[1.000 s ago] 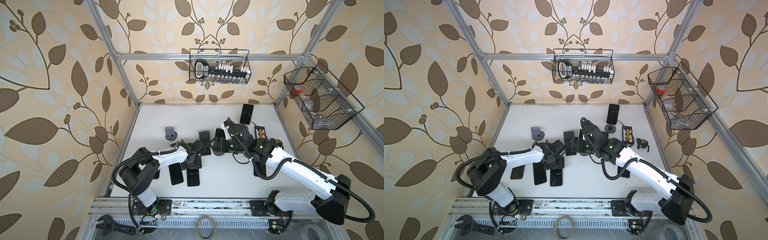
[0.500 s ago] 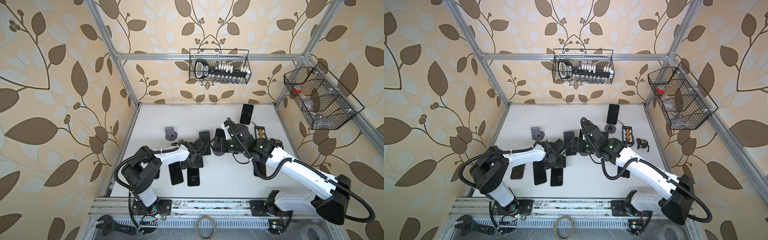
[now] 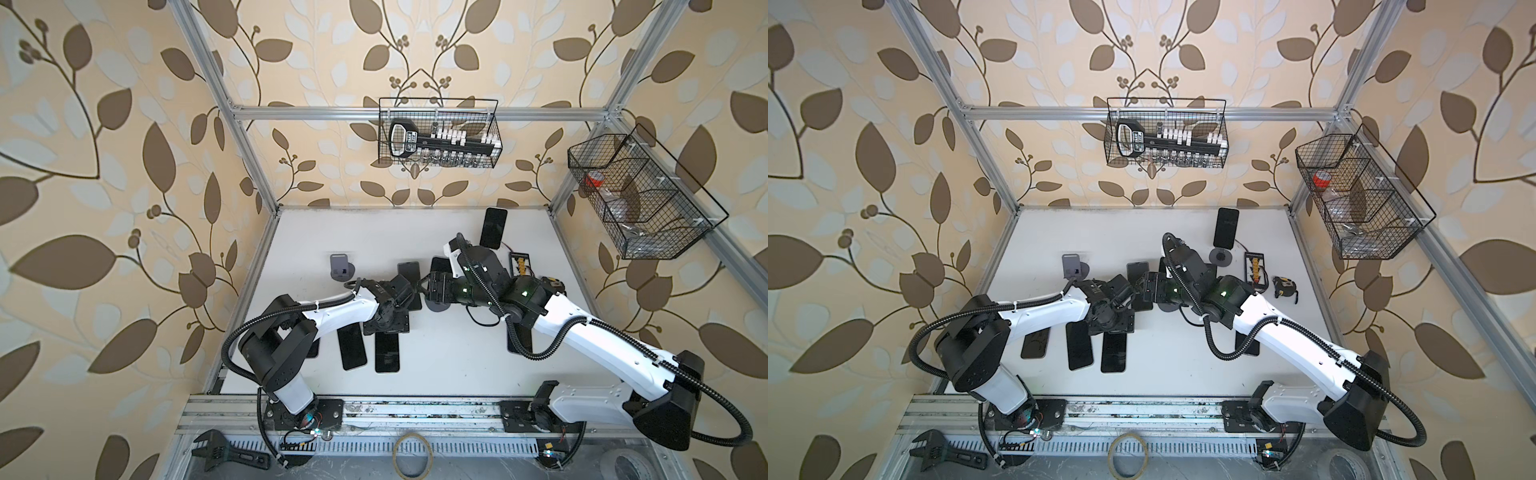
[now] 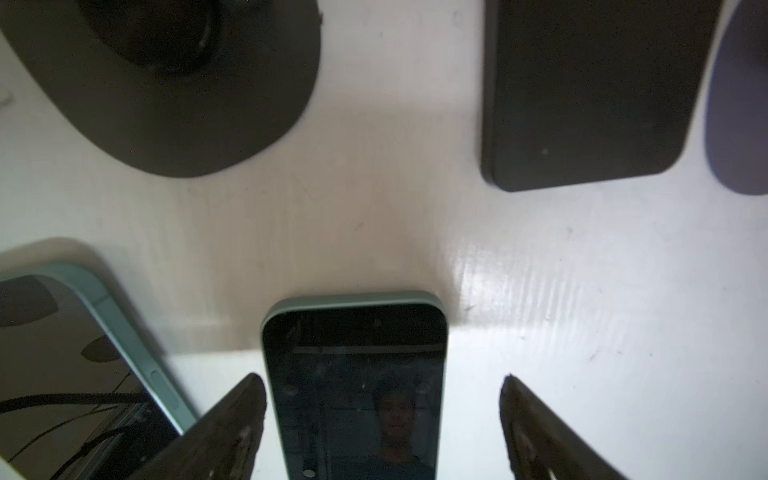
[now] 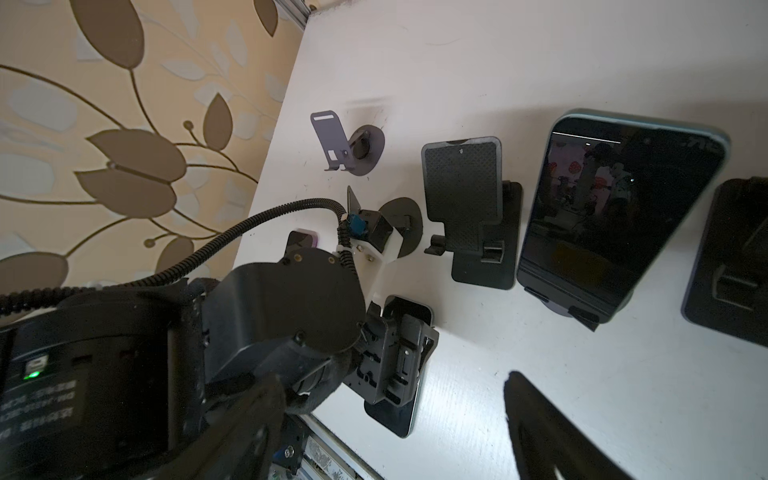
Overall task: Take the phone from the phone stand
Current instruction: 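Open the left gripper to release the phone on the table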
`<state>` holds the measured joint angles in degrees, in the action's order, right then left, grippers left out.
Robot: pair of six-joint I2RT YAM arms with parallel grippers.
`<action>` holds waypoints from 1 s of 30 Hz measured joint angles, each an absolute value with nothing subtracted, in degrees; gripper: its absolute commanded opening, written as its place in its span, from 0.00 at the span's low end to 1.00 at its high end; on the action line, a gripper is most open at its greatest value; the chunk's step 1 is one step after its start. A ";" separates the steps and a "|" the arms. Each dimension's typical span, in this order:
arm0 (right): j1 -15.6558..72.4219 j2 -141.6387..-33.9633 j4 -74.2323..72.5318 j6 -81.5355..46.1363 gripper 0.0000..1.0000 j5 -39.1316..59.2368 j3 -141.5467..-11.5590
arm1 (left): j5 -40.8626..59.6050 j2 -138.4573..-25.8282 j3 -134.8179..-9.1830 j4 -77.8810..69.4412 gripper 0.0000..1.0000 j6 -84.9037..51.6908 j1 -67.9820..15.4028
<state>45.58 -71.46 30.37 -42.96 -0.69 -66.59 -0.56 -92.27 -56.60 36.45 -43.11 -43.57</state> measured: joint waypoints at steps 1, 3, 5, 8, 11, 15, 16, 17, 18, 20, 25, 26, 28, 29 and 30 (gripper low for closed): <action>45.58 -71.16 30.26 -42.96 0.84 -0.99 -66.59 | -0.60 -91.50 -56.60 36.45 0.88 -43.00 -43.57; 45.58 -70.24 29.71 -42.98 0.84 -1.93 -66.59 | -0.71 -89.52 -56.60 36.42 0.88 -42.70 -43.57; 45.58 -69.52 28.82 -43.00 0.84 -2.83 -66.59 | -1.04 -87.50 -56.60 36.42 0.88 -42.06 -43.57; 45.56 -68.95 27.57 -43.24 0.84 -4.10 -66.59 | -1.52 -84.93 -56.60 36.40 0.88 -40.77 -43.57; 45.54 -69.01 26.83 -43.55 0.84 -4.60 -66.59 | -1.58 -82.41 -56.58 36.32 0.85 -39.05 -43.57; 45.47 -69.01 25.85 -44.01 0.84 -4.99 -66.59 | -1.65 -78.19 -56.07 34.92 0.84 -36.49 -43.57; 45.47 -69.01 25.74 -44.12 0.84 -5.23 -66.59 | -1.72 -77.28 -55.90 34.52 0.84 -35.90 -43.57; 45.47 -69.01 25.56 -44.36 0.84 -5.63 -66.59 | -1.76 -76.51 -55.86 34.30 0.84 -35.31 -43.57; 45.47 -69.04 25.43 -44.64 0.84 -6.09 -66.59 | -1.96 -75.79 -55.86 33.95 0.84 -34.65 -43.59; 45.47 -69.08 25.23 -45.10 0.84 -7.16 -66.59 | -2.15 -74.85 -55.86 33.36 0.84 -33.54 -43.57; 45.47 -69.52 23.46 -46.89 0.84 -9.72 -66.59 | -2.79 -73.60 -55.86 32.62 0.86 -29.80 -43.59; 45.47 -69.71 23.09 -47.22 0.84 -10.28 -66.59 | -3.01 -73.34 -55.86 32.47 0.87 -28.88 -43.57; 45.47 -70.06 22.50 -47.79 0.84 -11.40 -66.57 | -3.18 -72.71 -55.83 31.55 0.88 -27.53 -43.57; 45.47 -70.19 22.28 -47.99 0.84 -12.10 -66.57 | -3.18 -72.23 -55.66 30.63 0.88 -26.76 -43.57; 45.47 -70.28 22.09 -48.12 0.84 -12.73 -66.57 | -3.18 -71.53 -55.20 29.52 0.89 -25.89 -43.57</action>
<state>45.47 -70.28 22.09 -48.12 -12.73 -66.57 -3.18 -71.53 -55.20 29.52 -25.89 -43.57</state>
